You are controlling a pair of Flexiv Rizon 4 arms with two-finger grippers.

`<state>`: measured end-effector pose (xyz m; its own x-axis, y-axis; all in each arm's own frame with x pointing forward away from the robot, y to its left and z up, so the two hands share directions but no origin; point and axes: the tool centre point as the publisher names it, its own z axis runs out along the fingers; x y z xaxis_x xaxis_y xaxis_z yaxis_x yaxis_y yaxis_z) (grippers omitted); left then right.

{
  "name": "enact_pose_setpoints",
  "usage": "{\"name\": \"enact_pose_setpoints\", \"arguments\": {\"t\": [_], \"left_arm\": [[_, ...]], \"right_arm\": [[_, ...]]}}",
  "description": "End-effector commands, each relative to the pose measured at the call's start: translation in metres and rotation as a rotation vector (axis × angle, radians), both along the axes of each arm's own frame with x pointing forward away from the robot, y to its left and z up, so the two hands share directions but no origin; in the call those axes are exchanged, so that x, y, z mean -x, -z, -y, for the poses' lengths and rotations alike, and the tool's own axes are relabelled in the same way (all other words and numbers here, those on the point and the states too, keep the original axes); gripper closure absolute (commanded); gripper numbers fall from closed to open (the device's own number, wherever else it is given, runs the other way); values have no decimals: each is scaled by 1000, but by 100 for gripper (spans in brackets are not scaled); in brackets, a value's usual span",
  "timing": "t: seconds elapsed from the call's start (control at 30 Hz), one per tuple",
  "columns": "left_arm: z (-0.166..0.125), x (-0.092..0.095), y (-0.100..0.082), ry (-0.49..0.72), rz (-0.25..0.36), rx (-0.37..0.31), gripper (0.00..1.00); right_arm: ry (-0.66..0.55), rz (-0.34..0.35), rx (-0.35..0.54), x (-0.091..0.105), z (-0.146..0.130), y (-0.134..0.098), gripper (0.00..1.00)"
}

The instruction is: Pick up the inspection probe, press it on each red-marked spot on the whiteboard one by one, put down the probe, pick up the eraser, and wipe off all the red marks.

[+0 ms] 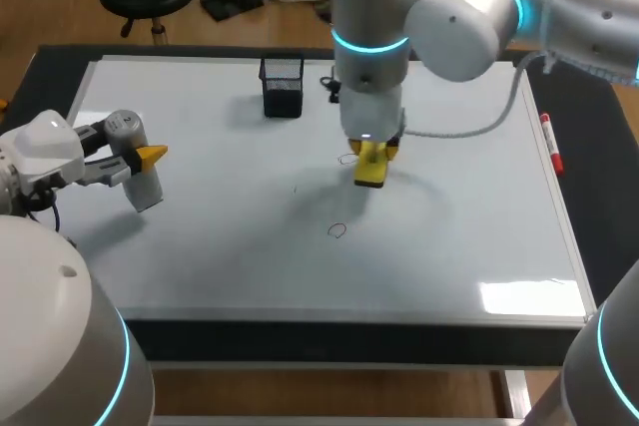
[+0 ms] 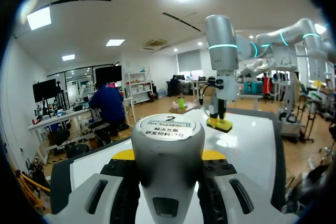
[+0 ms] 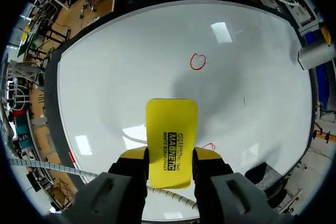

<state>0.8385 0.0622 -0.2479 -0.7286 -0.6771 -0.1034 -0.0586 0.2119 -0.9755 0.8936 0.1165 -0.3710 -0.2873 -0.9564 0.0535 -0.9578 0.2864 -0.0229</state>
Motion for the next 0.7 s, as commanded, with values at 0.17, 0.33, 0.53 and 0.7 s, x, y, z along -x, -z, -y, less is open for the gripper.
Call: {"name": "enact_pose_setpoints", "arguments": {"t": [0.17, 0.33, 0.53, 0.7], "left_arm": [[1, -1, 0, -3, 1, 0, 100], [1, -1, 0, -3, 1, 0, 100], [1, -1, 0, -3, 1, 0, 100], [1, -1, 0, -3, 1, 0, 100]], "right_arm": [[96, -21, -43, 3, 84, -8, 100], [167, -31, -49, 6, 121, -5, 100], [220, -26, -50, 4, 149, -4, 100], [258, -31, -57, -1, 171, 1, 100]]}}
